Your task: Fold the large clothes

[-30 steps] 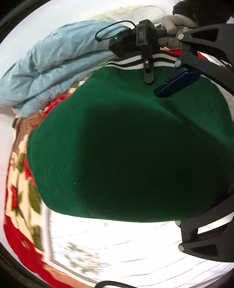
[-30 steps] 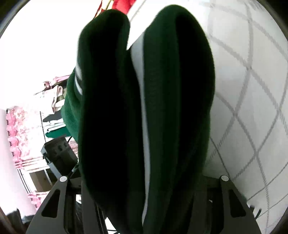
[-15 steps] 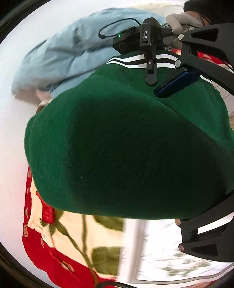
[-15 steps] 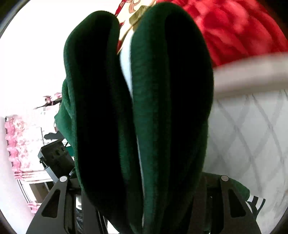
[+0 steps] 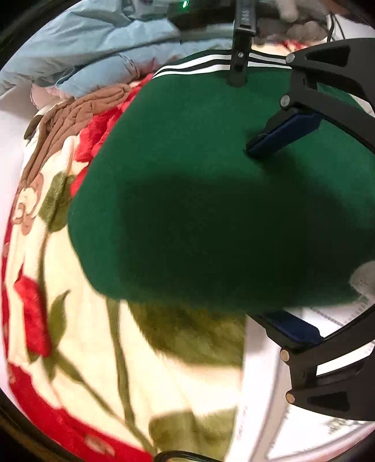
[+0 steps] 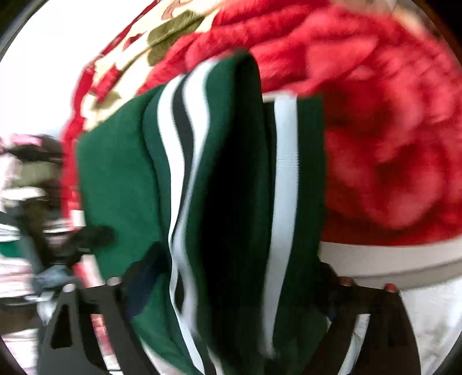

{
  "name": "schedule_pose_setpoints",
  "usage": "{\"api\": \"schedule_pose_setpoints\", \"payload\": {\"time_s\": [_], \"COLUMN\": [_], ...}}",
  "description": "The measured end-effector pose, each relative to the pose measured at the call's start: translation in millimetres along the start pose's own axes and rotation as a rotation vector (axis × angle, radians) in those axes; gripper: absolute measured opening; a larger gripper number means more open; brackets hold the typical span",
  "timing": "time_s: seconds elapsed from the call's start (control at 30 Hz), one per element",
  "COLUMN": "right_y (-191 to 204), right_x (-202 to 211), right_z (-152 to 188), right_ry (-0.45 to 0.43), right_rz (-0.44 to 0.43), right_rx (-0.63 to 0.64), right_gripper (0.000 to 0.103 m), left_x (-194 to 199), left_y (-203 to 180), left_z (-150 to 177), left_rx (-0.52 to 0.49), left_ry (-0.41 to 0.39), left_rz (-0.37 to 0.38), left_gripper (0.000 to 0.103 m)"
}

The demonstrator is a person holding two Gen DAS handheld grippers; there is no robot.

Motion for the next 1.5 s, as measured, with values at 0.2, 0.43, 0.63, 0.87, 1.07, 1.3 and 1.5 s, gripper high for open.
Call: {"api": "schedule_pose_setpoints", "payload": {"time_s": [0.2,0.43,0.63,0.87,1.07,1.3,1.5], "right_y": [31.8,94.6,145.2,212.5,276.9,345.0,377.7], "right_x": [46.2,98.8,191.7,308.8,398.6,479.1,527.7], "right_z": [60.3,141.1,233.9,332.3,412.9,499.4,553.8], "right_ry": [-0.164,-0.296,-0.394,-0.509,-0.573,-0.652,-0.716], "right_rz": [0.374,0.502,0.53,0.566,0.573,0.567,0.547], "right_rx": [0.158,0.18,0.162,0.156,0.218,0.307,0.345], "right_gripper": [0.103,0.103,0.103,0.103,0.103,0.103,0.103], "left_x": [53.0,138.1,231.0,356.3,461.3,549.5,598.9], "left_y": [0.3,-20.2,-43.4,-69.8,-83.8,-95.4,-103.0], "left_z": [22.1,65.7,107.2,167.8,217.9,265.4,296.6], "left_rx": [0.008,0.06,0.061,0.058,0.063,0.085,0.098], "left_ry": [-0.128,-0.223,-0.276,-0.329,-0.39,-0.46,-0.509], "left_rz": [-0.21,-0.338,-0.355,-0.333,-0.325,-0.321,-0.331], "left_gripper": [0.103,0.103,0.103,0.103,0.103,0.103,0.103]}}
Point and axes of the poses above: each gripper's, at about its wrist camera, not at the fingertips, and x roughly against the way its jaws point, y to its left, z to its underside, the point moved 7 cm from there along -x, roughly the way its jaws point, and after that the axes turned 11 degrees about -z, right-handed, at the moved point
